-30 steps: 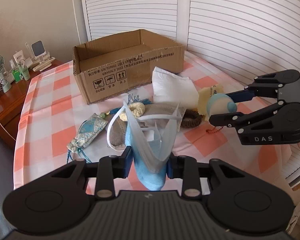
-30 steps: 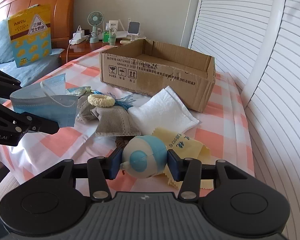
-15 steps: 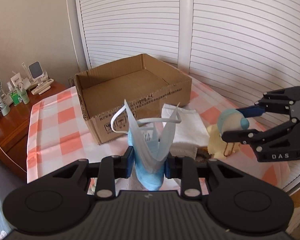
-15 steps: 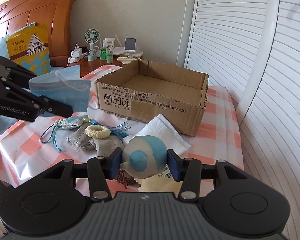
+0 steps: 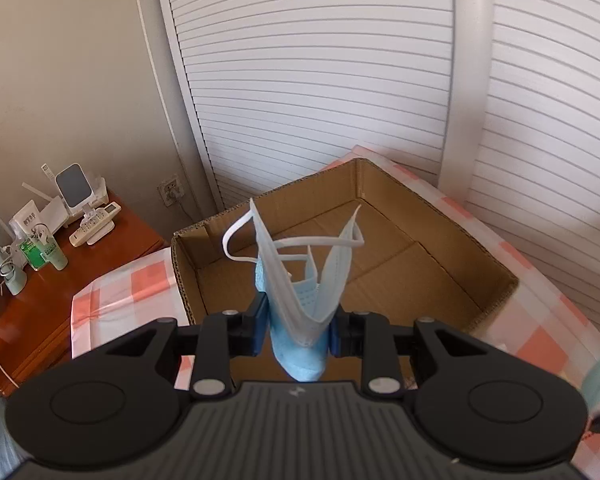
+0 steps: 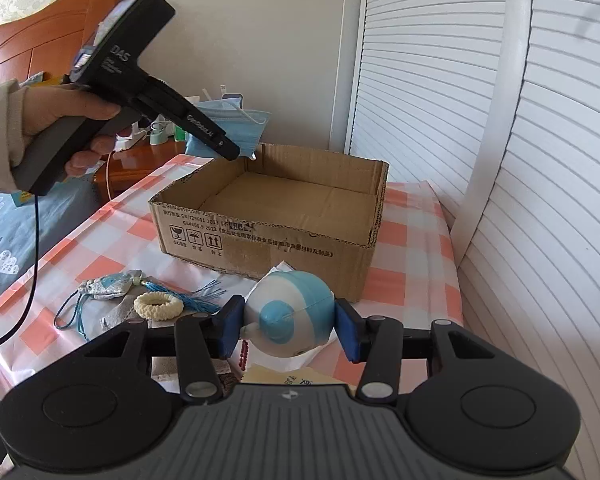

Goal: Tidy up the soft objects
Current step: 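Carry the mask into the cardboard box and open the left gripper while the right gripper lifts the ball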

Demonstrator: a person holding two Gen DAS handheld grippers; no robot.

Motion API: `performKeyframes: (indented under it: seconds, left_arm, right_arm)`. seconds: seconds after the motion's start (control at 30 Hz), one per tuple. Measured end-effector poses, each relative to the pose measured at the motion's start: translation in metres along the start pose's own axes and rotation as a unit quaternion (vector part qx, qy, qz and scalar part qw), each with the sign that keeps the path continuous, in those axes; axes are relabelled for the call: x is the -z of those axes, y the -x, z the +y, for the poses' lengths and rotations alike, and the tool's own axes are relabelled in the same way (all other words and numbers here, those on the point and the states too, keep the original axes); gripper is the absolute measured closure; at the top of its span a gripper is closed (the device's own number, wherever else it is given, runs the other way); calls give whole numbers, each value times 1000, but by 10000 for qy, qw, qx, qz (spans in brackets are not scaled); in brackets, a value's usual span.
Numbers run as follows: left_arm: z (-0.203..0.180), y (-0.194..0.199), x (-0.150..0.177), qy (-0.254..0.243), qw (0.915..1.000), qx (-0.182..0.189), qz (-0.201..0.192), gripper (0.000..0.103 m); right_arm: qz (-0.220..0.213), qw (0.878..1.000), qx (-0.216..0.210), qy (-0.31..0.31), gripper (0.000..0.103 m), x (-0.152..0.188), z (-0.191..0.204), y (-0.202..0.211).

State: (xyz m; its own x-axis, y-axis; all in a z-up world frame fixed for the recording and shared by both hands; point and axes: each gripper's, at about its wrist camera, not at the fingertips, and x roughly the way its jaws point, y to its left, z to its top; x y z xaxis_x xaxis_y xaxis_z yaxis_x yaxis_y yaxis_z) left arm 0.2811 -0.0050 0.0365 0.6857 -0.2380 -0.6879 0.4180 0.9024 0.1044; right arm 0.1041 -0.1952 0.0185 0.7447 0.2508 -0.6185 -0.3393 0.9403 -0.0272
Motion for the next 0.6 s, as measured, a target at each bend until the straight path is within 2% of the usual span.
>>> performKeyframes:
  seconds: [0.07, 0.13, 0.17, 0.2, 0.23, 0.3, 0.33, 0.43, 0.6]
  left_arm:
    - [5, -19, -9, 61, 9999, -109, 57, 75]
    - [9, -36, -17, 72, 9997, -186, 125, 66]
    - [11, -44, -19, 68, 9996, -222, 161, 46]
    - [13, -52, -21, 85, 9994, -294, 182, 14]
    - [14, -57, -22, 121, 9988, -438, 187, 4]
    - [16, -61, -21, 123, 9969, -769, 69, 3]
    - [17, -61, -19, 116, 9968, -796, -3, 3]
    - [22, -55, -16, 271, 9979, -578, 50, 2]
    - [17, -21, -2, 146, 9979, -607, -171, 2]
  right_arm:
    - [9, 10000, 23, -53, 49, -1, -4, -3]
    - [26, 10000, 40, -87, 49, -2, -7, -5]
    - [38, 9999, 54, -95, 49, -3, -8, -6]
    - [57, 9999, 75, -99, 49, -3, -9, -8]
    - [76, 9999, 93, -93, 49, -4, -10, -9]
    - [86, 9999, 107, -70, 49, -5, -10, -10]
    - [87, 9999, 100, -63, 49, -5, -10, -10]
    - [88, 9999, 114, -24, 49, -6, -7, -10]
    - [78, 9999, 92, 38, 49, -9, 0, -8]
